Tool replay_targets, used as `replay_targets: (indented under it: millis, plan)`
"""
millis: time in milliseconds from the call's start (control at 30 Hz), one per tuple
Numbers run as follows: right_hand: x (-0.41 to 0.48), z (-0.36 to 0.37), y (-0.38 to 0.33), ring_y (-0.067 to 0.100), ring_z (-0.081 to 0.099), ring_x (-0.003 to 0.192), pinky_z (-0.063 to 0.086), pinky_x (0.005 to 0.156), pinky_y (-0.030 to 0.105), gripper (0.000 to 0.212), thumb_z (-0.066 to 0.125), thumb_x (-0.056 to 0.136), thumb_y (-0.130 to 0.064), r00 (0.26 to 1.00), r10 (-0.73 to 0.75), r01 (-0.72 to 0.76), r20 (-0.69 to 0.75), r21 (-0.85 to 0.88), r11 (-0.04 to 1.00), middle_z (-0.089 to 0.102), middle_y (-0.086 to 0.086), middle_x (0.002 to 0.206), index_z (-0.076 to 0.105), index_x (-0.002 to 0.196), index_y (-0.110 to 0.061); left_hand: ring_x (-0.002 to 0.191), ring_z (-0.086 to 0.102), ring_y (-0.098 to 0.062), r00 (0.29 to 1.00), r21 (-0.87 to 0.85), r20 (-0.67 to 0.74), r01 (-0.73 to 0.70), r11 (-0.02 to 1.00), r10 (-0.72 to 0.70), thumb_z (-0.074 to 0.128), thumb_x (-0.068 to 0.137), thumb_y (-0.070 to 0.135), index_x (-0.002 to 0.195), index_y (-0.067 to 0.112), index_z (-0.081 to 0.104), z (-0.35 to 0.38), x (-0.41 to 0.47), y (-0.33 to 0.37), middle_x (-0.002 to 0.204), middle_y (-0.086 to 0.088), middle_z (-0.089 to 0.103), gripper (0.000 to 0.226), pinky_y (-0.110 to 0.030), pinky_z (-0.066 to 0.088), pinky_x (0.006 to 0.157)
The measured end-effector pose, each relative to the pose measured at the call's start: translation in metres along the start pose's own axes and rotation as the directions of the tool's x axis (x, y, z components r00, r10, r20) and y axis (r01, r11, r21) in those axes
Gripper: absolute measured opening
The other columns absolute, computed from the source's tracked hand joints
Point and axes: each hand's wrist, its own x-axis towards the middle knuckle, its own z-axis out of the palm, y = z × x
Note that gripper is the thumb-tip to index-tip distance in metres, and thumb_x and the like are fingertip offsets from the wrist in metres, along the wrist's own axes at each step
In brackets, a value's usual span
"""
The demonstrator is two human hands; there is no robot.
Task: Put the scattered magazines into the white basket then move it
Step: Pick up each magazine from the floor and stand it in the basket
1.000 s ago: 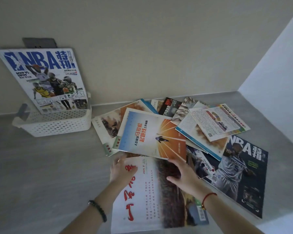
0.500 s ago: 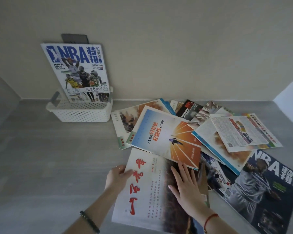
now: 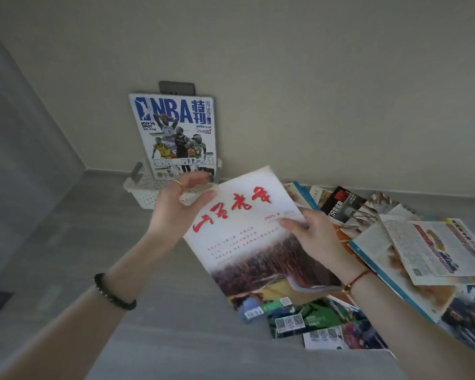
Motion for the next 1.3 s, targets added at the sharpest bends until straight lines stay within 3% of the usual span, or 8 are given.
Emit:
replay_targets:
  millis: [100,233,333,500,633,900,1067,1300]
  plan:
    - [0.018,0.003,-0.018,-0.014,0.061,0.074,0.048,0.058,0.007,0.011,0.064,0.08,-0.022,0.988,-0.006,0.032,-0.157,0.162,0.986,0.063,-0.021,0.084,0.064,0.091,-0.025,0.115,0.051,-0.016,0.989,-0.106,-0.071,0.119,0.987,-0.127,0.069,0.075,0.027,0.13,0.026,0.035,-0.024,0.019,-0.019,0.125,0.005,0.053,0.065,-0.031,0.046,0.091]
    - [0.05,0.03,-0.046,-0.016,0.06,0.076,0.047,0.061,0.004,0.006,0.065,0.08,-0.024,0.969,0.051,0.024,-0.24,0.301,0.953,0.062,-0.026,0.083,0.064,0.083,-0.029,0.114,0.057,-0.022,0.962,-0.216,0.211,0.221,0.951,-0.175,0.056,0.084,0.027,0.11,0.028,0.054,-0.033,0.029,-0.041,0.112,0.009,0.062,0.026,-0.028,0.048,0.089]
    - [0.08,0.05,-0.072,-0.011,0.061,0.072,0.046,0.057,0.003,0.005,0.062,0.082,-0.025,0.966,0.028,0.049,-0.258,0.287,0.957,0.062,-0.022,0.084,0.062,0.082,-0.03,0.106,0.061,-0.021,0.975,-0.291,0.079,0.223,0.93,-0.208,0.052,0.088,0.024,0.097,0.031,0.057,-0.051,0.051,-0.047,0.103,0.009,0.064,0.013,-0.034,0.049,0.09]
    - [0.148,0.076,-0.111,0.025,0.057,0.108,0.046,0.092,0.037,0.03,0.049,0.088,-0.001,0.986,-0.082,0.109,-0.144,0.192,0.975,0.058,0.008,0.122,0.054,0.118,-0.003,0.091,0.064,-0.017,0.98,-0.35,0.001,0.189,0.917,-0.201,0.054,0.087,0.021,0.089,0.025,0.06,-0.102,0.123,-0.049,0.094,0.004,0.066,0.008,-0.032,0.054,0.08]
    - [0.202,0.096,-0.133,0.021,0.061,0.089,0.05,0.077,0.032,0.025,0.055,0.084,0.0,0.96,-0.125,0.158,-0.25,0.114,0.981,0.061,0.0,0.103,0.062,0.107,-0.001,0.086,0.063,-0.012,0.982,-0.34,-0.06,0.148,0.929,-0.179,0.056,0.086,0.021,0.097,0.017,0.062,-0.13,0.183,-0.061,0.098,0.001,0.065,0.013,-0.027,0.053,0.075]
    - [0.265,0.151,-0.103,0.017,0.06,0.081,0.044,0.069,0.021,0.019,0.063,0.082,-0.011,0.917,0.071,-0.047,-0.392,0.07,0.996,0.07,0.012,0.103,0.068,0.099,-0.005,0.075,0.06,-0.005,0.952,-0.346,-0.066,0.26,0.901,-0.3,0.059,0.084,0.019,0.103,0.012,0.063,-0.122,0.237,-0.127,0.084,0.006,0.063,0.02,-0.012,0.048,0.055]
    - [0.27,0.174,-0.067,0.013,0.057,0.077,0.035,0.051,0.007,0.018,0.065,0.081,-0.016,0.887,0.187,-0.177,-0.423,0.062,0.982,0.07,0.007,0.097,0.068,0.098,-0.009,0.082,0.062,-0.019,0.925,-0.292,-0.098,0.325,0.899,-0.367,0.068,0.077,0.018,0.08,0.02,0.066,-0.104,0.243,-0.167,0.088,-0.001,0.067,0.004,-0.026,0.051,0.067]
    - [0.276,0.197,-0.041,0.022,0.055,0.076,0.036,0.057,0.02,0.018,0.05,0.089,-0.01,0.888,0.223,-0.217,-0.402,0.061,0.974,0.061,0.002,0.087,0.062,0.102,-0.009,0.091,0.064,-0.027,0.874,-0.292,-0.173,0.394,0.872,-0.453,0.073,0.072,0.016,0.089,0.011,0.059,-0.095,0.248,-0.201,0.103,-0.012,0.067,0.023,-0.047,0.053,0.085]
